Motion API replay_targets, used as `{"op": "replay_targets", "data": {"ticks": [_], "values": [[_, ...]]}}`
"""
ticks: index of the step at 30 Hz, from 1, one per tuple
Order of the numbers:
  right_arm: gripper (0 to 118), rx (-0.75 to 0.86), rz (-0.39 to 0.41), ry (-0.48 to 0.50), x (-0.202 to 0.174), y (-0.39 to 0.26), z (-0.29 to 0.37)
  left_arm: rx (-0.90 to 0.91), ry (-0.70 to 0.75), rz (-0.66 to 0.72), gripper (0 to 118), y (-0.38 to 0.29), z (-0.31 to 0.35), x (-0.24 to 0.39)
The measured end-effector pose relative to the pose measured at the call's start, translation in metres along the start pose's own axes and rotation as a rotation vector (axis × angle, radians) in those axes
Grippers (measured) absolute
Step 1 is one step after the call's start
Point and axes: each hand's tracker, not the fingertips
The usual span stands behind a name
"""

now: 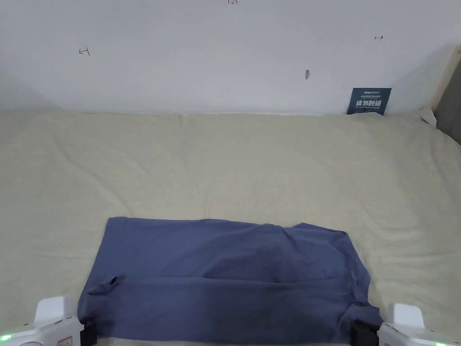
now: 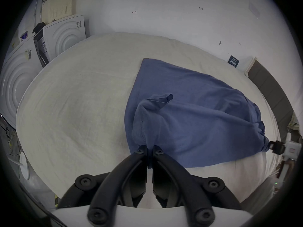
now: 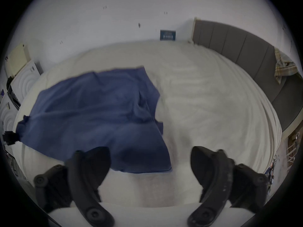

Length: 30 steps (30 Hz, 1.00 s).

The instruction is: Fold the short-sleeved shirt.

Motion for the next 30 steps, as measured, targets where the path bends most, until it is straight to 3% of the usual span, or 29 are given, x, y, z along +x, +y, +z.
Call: {"op": "replay_targets", "data": {"ticks": [2, 5, 7, 10, 17, 25, 30], "values": [[56, -0.033, -0.012, 0.015, 0.0, -0.003, -0.01, -0.001, -0.003, -0.001, 6, 0.0, -0.001, -0.001], [49, -0.038, -0.059, 0.082, 0.003, -0.006, -0.012, -0.014, 0.0, -0.004, 6, -0.001, -0.003, 0.0], [11, -0.016, -0.066, 0.119, 0.003, -0.004, -0.005, -0.016, -0.002, 0.003, 6, -0.002, -0.002, -0.002], [10, 0.04, -0.032, 0.093, 0.001, -0.001, 0.018, -0.011, -0.006, 0.025, 6, -0.003, 0.001, -0.006], [10, 0.075, -0.044, 0.089, 0.022, -0.011, 0.055, 0.002, -0.022, 0.061, 6, -0.015, 0.027, -0.02], [10, -0.005, -0.007, 0.079, 0.027, -0.066, 0.06, -0.068, -0.019, 0.091, 6, -0.066, 0.044, -0.035], [12, -0.074, -0.056, 0.086, 0.026, -0.084, 0.04, -0.15, 0.019, 0.063, 6, -0.084, 0.015, -0.033]]}}
